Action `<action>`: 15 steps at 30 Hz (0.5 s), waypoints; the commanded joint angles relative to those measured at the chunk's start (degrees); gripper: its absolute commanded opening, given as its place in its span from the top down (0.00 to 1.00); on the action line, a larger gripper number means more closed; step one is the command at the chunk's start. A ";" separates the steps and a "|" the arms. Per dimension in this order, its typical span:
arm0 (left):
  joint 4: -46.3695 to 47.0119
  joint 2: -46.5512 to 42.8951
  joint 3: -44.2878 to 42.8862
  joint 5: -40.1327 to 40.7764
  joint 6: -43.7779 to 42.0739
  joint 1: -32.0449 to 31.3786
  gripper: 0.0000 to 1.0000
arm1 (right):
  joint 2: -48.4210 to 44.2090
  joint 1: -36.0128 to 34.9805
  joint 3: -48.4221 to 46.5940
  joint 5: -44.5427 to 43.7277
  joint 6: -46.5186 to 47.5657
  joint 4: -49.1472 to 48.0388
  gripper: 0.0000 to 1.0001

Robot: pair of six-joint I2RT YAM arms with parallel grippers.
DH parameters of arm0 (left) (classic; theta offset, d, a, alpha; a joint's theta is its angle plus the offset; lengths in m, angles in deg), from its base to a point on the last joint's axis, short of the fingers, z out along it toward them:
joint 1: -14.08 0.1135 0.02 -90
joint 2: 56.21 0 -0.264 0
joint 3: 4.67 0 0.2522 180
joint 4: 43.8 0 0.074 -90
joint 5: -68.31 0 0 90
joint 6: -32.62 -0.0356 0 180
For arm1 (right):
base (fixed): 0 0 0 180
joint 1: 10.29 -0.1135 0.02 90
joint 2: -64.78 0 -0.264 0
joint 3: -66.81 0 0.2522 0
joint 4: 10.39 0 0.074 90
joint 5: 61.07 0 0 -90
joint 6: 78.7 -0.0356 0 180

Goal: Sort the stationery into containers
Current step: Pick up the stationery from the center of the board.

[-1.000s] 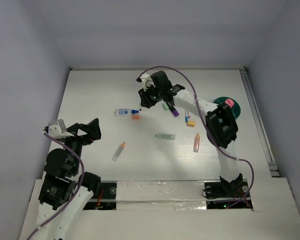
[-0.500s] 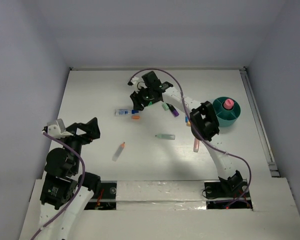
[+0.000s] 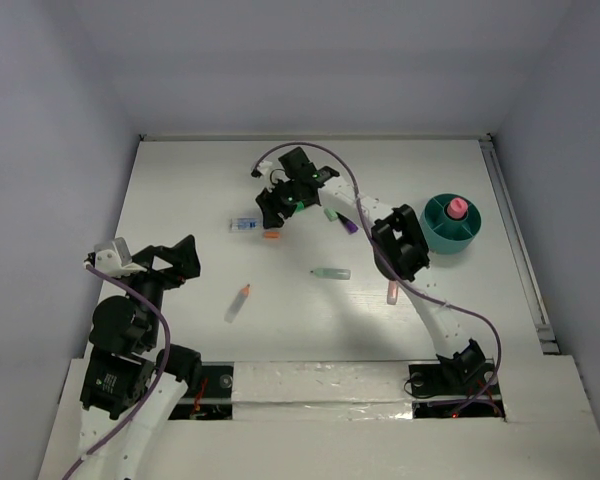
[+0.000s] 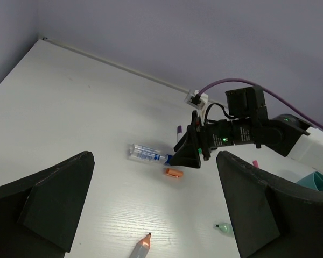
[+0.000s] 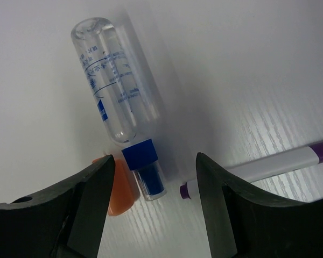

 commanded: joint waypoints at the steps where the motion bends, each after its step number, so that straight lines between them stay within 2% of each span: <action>1: 2.90 0.71 0.11 -0.61 -0.70 0.38 0.03 | 1.59 -0.87 -3.36 1.20 -0.03 0.60 0.33; 9: 2.90 0.53 0.11 -0.61 -0.70 0.38 0.03 | 2.12 -1.40 -2.39 1.47 -1.44 -3.43 0.40; 15: 2.90 0.79 0.11 -0.69 -0.79 0.38 0.03 | 2.12 -1.40 -1.78 1.29 -2.14 -5.72 0.59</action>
